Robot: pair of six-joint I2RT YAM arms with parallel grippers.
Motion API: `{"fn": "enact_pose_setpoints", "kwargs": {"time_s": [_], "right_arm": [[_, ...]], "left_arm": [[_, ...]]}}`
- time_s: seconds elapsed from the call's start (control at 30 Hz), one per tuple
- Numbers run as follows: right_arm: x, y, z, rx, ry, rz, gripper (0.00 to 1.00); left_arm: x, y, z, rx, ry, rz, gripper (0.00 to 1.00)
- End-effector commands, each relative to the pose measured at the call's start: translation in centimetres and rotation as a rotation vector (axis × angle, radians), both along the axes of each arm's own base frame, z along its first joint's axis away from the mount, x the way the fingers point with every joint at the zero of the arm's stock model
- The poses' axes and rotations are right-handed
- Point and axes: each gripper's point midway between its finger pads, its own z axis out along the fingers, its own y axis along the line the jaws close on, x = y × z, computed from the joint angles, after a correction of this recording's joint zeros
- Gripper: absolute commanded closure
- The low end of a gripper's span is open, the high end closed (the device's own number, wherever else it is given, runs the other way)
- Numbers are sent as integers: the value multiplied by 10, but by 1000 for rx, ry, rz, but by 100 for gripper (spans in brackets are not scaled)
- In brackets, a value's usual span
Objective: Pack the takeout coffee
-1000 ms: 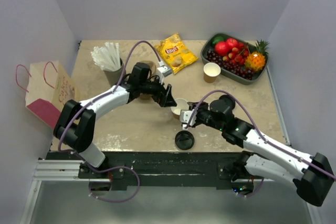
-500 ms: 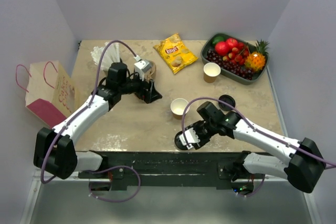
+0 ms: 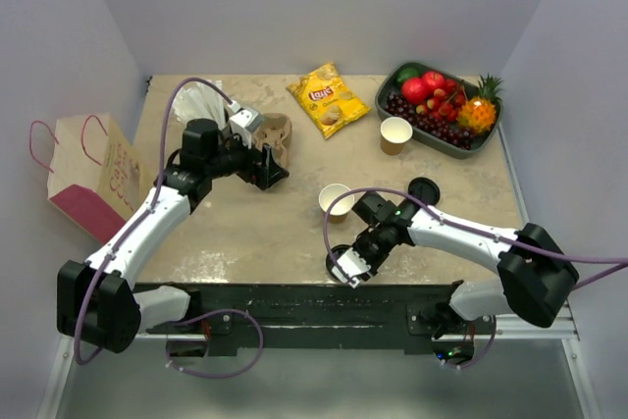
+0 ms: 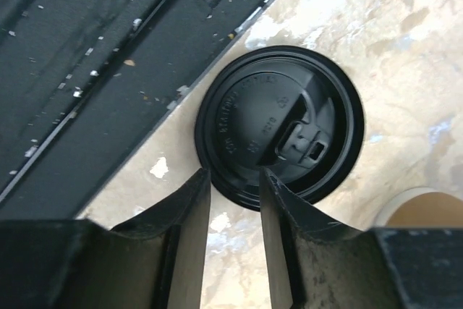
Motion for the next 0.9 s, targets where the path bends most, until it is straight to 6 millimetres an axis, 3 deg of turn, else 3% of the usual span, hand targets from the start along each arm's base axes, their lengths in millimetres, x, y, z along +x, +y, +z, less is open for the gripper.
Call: {"fn": "enact_pose_setpoints", "kwargs": {"time_s": [0.0, 0.27, 0.6, 0.87], "right_arm": [[10, 11, 5, 41, -79, 76, 64], [1, 6, 0, 4, -39, 128, 68], [-3, 10, 30, 104, -98, 134, 63], [1, 0, 1, -5, -67, 131, 64]], "left_arm": [[4, 8, 9, -15, -32, 32, 7], [10, 10, 10, -24, -23, 41, 7], [7, 10, 5, -30, -8, 39, 7], [7, 10, 6, -36, -9, 38, 7]]}}
